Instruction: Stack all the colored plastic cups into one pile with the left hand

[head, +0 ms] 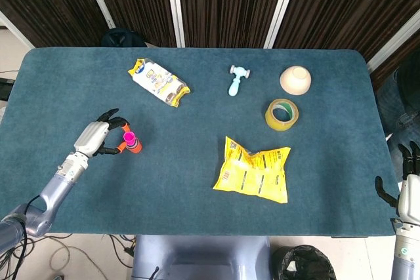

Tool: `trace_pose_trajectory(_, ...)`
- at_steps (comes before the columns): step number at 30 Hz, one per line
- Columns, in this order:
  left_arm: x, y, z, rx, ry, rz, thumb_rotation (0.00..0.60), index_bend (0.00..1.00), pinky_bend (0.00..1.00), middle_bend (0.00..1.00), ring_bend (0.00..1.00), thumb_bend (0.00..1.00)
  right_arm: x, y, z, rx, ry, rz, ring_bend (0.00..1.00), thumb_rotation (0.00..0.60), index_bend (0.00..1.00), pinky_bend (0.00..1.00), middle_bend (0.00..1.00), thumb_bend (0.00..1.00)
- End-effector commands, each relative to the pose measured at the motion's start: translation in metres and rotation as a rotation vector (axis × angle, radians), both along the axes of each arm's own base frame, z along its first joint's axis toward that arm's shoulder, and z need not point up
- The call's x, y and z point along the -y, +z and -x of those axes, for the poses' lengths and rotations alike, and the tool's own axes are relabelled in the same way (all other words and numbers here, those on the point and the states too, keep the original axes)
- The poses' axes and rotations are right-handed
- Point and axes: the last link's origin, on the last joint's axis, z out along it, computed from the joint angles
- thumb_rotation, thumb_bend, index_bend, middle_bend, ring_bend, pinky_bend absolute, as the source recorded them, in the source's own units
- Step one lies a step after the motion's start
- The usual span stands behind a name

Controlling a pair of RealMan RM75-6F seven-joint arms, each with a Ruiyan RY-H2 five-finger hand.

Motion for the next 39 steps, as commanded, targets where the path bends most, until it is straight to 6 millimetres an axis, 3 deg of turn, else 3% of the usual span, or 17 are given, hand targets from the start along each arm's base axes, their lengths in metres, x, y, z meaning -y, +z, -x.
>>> trace_pose_trajectory(1,-0.001,-0.002,0.001,0.001,0.003,0.002,0.6,0.5,0.1,0.29,0.0,0.37,0.0,0.0,0.0,0.001,-0.001,0.0,0.13,0.6,0.13,0.04,0.05,0.42)
trace_pose_trajectory(9,0.0,-0.008,0.004,-0.01,0.005,0.02,0.6,0.47,0.1,0.29,0.0,0.37,0.0,-0.001,0.0,0.006,-0.005,0.001,0.13,0.6,0.13,0.04,0.05,0.42)
trace_pose_trajectory(17,0.001,-0.006,0.006,-0.032,-0.006,0.055,0.6,0.28,0.07,0.22,0.0,0.36,0.0,-0.001,0.0,0.013,-0.011,0.0,0.13,0.6,0.14,0.04,0.05,0.42)
trace_pose_trajectory(22,0.0,0.008,0.005,-0.032,-0.016,0.046,0.6,0.16,0.07,0.19,0.0,0.36,0.0,0.0,-0.001,0.018,-0.016,0.006,0.13,0.6,0.14,0.04,0.05,0.42)
trace_pose_trajectory(28,0.003,0.035,0.003,-0.034,-0.06,-0.041,0.6,0.18,0.09,0.2,0.0,0.36,-0.001,0.0,-0.002,0.021,-0.016,0.005,0.13,0.6,0.14,0.04,0.05,0.42)
trace_pose_trajectory(32,0.025,0.064,0.007,-0.139,-0.151,-0.213,0.6,0.16,0.1,0.2,0.0,0.35,-0.001,-0.002,-0.002,0.018,-0.013,-0.002,0.13,0.6,0.14,0.04,0.05,0.42)
trace_pose_trajectory(39,0.103,0.096,0.045,-0.318,0.004,-0.406,0.6,0.06,0.09,0.13,0.0,0.32,-0.003,-0.005,-0.004,-0.007,0.015,-0.089,0.13,0.6,0.14,0.04,0.05,0.42)
